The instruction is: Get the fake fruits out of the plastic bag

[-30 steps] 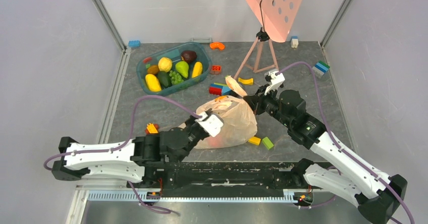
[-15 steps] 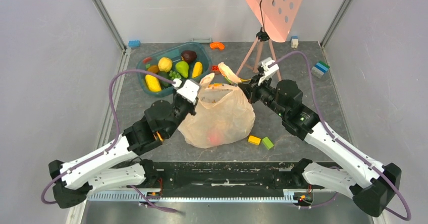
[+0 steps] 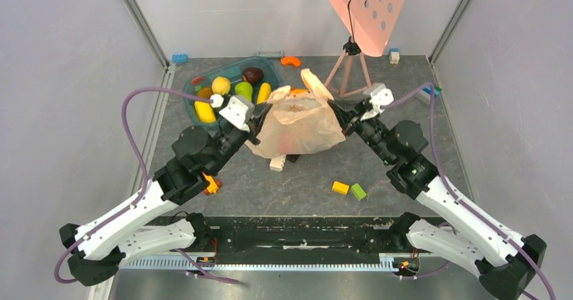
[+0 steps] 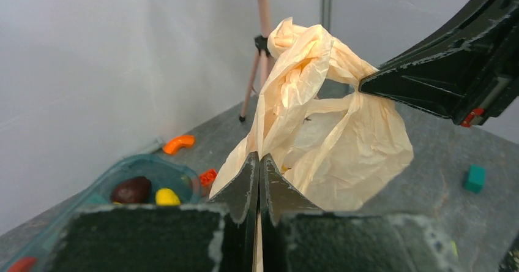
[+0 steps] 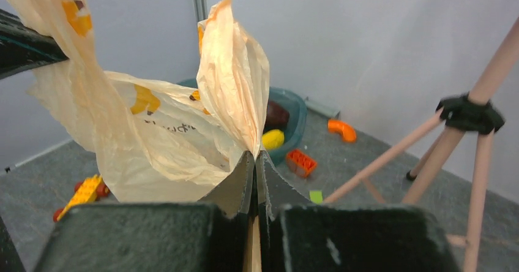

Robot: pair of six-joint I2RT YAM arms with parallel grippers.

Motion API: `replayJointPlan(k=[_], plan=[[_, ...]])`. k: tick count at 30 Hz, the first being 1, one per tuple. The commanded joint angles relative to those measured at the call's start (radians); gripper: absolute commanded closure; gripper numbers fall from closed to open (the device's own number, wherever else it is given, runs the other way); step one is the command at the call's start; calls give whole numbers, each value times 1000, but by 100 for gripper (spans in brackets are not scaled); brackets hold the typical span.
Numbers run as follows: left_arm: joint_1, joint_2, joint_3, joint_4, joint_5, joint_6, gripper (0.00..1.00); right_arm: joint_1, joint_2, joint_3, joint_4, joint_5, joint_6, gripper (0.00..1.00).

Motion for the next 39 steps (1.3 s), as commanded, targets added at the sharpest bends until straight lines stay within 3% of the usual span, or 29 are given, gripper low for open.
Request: replayJointPlan(k=[1,4,8,10,14,20,26,33,39], plan=[[4,-88,-163,53,84,-126,98,-4,-86,-189,91,-35,29,100],[4,-164,-289,79,93,-208,98,-4,-162,-310,120,-38,70,89],[4,-250,-378,96,97,-252,98,-4,-256,-396,104,-12,86,49],[4,-276,-399,112,113,-256,98,-4,-296,-403,86,-3,99,37],[4,-287,-419,141,166,-258,98,-5,-344,-363,12,-17,112,29],[4,-263,-406,143,194,-290,98,-4,-277,-132,-236,-126,146,28],[5,-223,-367,136,178,-318,98,-2,-171,44,-322,-209,208,38],[4,-200,-349,141,154,-351,98,66,-7,242,-446,-188,268,64],[5,-208,-341,158,136,-375,98,246,17,257,-512,-13,299,80]])
